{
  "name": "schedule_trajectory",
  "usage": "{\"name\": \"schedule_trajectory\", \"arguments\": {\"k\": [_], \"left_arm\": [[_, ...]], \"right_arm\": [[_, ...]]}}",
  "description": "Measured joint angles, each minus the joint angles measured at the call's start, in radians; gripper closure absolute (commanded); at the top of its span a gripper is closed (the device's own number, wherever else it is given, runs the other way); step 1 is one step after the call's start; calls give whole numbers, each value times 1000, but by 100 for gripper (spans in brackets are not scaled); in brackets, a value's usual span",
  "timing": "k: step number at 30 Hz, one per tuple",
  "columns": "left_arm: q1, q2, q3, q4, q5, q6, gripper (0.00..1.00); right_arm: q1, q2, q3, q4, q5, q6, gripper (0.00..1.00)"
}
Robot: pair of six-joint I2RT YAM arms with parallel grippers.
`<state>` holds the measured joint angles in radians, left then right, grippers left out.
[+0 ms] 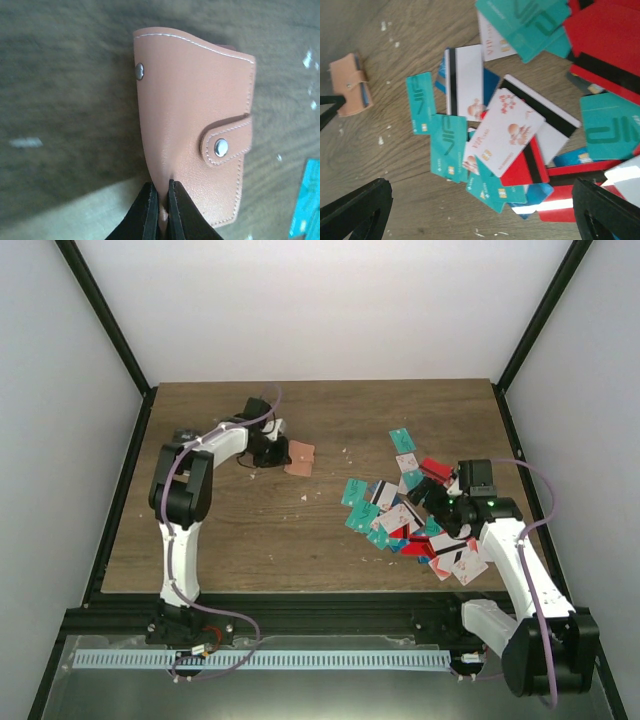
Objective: Put the credit cards into the card holder
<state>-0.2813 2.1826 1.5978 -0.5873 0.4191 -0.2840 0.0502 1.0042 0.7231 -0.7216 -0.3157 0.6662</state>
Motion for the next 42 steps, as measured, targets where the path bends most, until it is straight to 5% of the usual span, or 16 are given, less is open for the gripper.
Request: {"name": "schedule_trajectory", "arguments": {"k": [15, 29, 33, 42], "left_arm": [[-63, -467, -315, 33, 127, -91, 96], [-90, -690, -388, 140, 393, -217, 96], [-115, -694, -389, 182, 449, -249, 96], [-154, -714, -389, 208, 488, -275, 95]], "right_arm": [[132, -60, -85, 374, -256, 86, 0], [284, 205, 80, 710, -409, 220, 10], [293, 281, 161, 753, -427, 237, 20], [299, 367, 264, 793, -484, 269, 76]]}}
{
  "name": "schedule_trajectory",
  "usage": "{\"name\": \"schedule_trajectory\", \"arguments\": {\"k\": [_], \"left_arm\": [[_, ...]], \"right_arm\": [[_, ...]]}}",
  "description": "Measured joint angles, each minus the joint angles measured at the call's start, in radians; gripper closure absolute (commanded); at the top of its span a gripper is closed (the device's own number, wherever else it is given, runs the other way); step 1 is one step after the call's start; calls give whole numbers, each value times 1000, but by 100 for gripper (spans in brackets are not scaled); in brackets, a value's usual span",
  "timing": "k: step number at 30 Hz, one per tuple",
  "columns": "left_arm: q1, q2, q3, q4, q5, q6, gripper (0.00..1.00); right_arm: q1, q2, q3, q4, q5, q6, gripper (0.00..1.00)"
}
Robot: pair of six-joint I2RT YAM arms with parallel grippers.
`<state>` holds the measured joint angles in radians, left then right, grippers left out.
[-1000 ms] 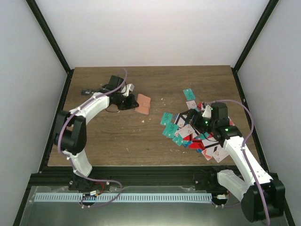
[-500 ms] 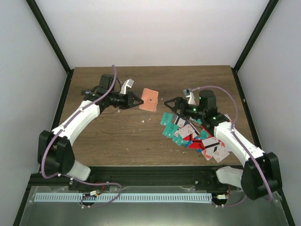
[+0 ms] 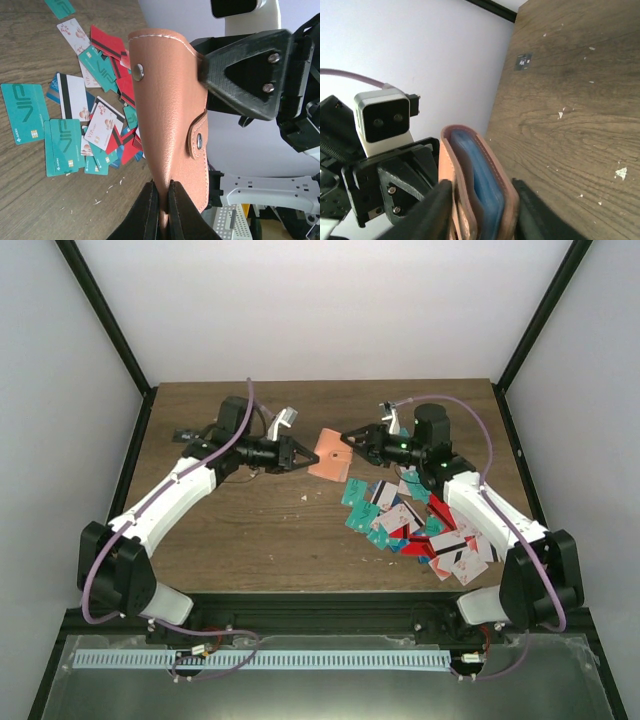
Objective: Put the credit cards into the card holder
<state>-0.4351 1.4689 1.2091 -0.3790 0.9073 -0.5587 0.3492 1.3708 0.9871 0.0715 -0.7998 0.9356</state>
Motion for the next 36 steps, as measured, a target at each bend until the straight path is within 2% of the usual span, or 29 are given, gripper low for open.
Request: {"name": "schedule_trajectory", "arguments": {"k": [3, 4, 7, 8, 9, 10, 14, 22, 31, 36], "left_arm": [[-2, -4, 0, 10, 0, -13, 93], [-3, -5, 0, 11, 0, -18, 86], [-3, -10, 0, 13, 1, -27, 36], [-3, -13, 0, 13, 3, -20, 23], [-3, -18, 3, 10, 3, -13, 16], [-3, -24, 5, 5, 2, -3, 15], [1, -85, 2, 16, 22, 22, 16], [3, -280, -156, 292, 161, -75, 29], [3, -311, -220, 407, 188, -151, 49], [-11, -307, -230, 472, 202, -204, 54]], "right_arm": [[0, 7, 3, 5, -19, 3, 92], [0, 8, 5, 5, -25, 1, 96], [-2, 12, 23, 0, -44, -5, 99], [-2, 14, 34, -5, -55, -15, 99], [0, 16, 46, -10, -67, -24, 99], [0, 19, 63, -14, -85, -35, 99], [0, 21, 98, 19, -175, -45, 99], [0, 19, 88, 233, -388, 47, 99], [6, -5, 24, 478, -512, 211, 99], [39, -16, 24, 520, -532, 238, 99]]}}
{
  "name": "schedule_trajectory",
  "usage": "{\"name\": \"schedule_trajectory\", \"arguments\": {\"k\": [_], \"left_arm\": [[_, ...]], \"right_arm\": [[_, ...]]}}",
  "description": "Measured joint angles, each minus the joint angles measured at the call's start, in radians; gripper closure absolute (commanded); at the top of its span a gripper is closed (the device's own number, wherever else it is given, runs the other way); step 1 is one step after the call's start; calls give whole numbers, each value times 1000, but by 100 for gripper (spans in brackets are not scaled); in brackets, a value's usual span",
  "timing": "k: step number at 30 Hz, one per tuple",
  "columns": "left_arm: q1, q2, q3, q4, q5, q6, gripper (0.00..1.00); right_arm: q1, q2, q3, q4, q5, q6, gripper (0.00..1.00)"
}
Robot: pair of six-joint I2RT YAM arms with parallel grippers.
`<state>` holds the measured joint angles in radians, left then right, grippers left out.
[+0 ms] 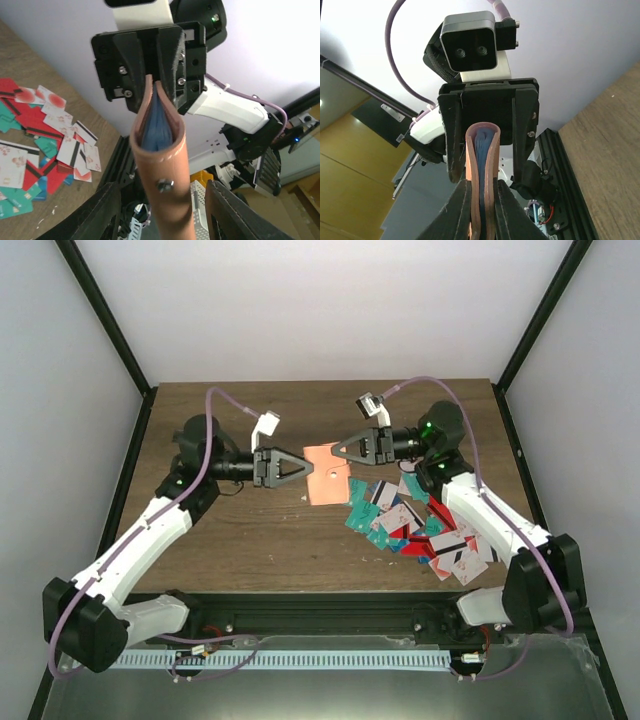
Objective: Put the credit cards into the card holder
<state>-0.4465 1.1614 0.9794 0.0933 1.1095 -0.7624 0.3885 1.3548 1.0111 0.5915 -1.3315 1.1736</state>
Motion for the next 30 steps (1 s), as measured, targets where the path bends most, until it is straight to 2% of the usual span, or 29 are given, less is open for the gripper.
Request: {"name": "schedule_trajectory", "arguments": {"k": [1, 3, 5, 6, 7, 8, 9, 10, 11, 12, 14, 17, 20, 24, 30], "left_arm": [[-11, 1, 0, 14, 2, -8, 59], [-36, 3, 0, 34, 3, -19, 79], [-66, 8, -1, 51, 0, -28, 90], [-74, 10, -4, 55, -3, -36, 95], [-79, 10, -11, 67, -10, -42, 96], [-80, 10, -21, 84, -11, -52, 96], [-82, 9, -31, 102, -14, -64, 96], [-86, 7, -40, 125, -18, -76, 96], [-88, 3, -48, 140, -24, -89, 96], [-92, -1, -51, 142, -35, -96, 96], [-100, -5, -45, 109, -75, -87, 96], [-105, -5, 7, -43, -180, -36, 96], [-104, -4, 71, -188, -297, 27, 96], [-104, 6, 105, -303, -397, 87, 96], [-106, 78, 136, -417, -480, 137, 96]], "right_arm": [[6, -2, 0, 3, 0, 3, 99], [15, -5, 0, 9, -1, 7, 99], [19, -6, 0, 14, -4, 13, 99], [19, -8, 0, 18, -14, 15, 99], [19, -10, 0, 23, -18, 17, 99], [19, -14, 0, 23, -22, 18, 94], [18, -18, 0, 22, -25, 18, 78], [18, -22, 0, 16, -27, 17, 58], [18, -24, 0, 0, -27, 8, 43], [19, -30, 5, -45, -19, -19, 33], [22, -39, 36, -206, 26, -130, 25], [28, -50, 150, -533, 212, -337, 22], [27, -98, 206, -763, 391, -484, 22], [31, -179, 208, -962, 561, -594, 23], [84, -238, 211, -1088, 719, -659, 24]]}}
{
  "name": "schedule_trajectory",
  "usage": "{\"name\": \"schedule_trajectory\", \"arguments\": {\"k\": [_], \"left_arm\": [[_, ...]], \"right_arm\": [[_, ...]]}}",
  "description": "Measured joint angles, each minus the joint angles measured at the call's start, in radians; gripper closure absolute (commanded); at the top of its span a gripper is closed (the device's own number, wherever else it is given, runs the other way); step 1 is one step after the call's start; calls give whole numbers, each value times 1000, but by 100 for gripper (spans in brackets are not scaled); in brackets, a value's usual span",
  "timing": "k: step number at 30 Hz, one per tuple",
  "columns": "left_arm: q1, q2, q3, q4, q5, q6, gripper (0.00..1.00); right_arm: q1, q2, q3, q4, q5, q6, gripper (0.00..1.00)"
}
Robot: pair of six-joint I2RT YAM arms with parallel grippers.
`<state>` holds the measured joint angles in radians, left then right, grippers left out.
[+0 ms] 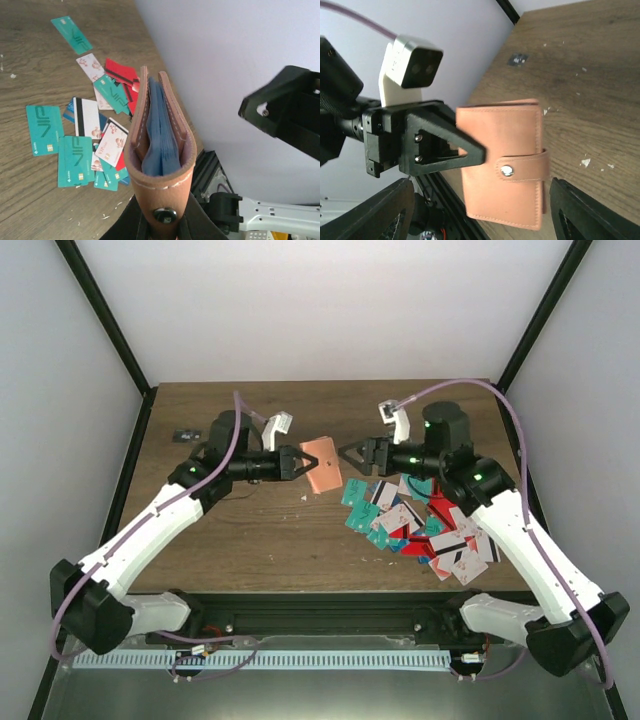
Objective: Put the credit cards into the card holder
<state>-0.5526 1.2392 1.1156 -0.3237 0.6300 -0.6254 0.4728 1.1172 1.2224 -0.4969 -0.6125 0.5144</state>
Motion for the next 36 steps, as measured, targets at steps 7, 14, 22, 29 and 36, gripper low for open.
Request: {"name": "schedule_trajectory", "arguments": {"k": [7, 14, 22, 29, 36], "left_arm": [[-39, 56, 65, -67, -40, 28, 96], [-56, 68, 94, -99, -78, 50, 96], [-62, 68, 96, -126, -91, 59, 96], [-63, 82, 109, -150, -100, 69, 96], [-63, 95, 130, -175, -103, 85, 96]], "right_arm": [[164, 109, 80, -124, 188, -62, 25], [233, 191, 145, -215, 352, -106, 35], [236, 212, 159, -248, 444, -142, 50], [237, 227, 159, -252, 445, -151, 47], [236, 231, 158, -255, 433, -159, 47]]}}
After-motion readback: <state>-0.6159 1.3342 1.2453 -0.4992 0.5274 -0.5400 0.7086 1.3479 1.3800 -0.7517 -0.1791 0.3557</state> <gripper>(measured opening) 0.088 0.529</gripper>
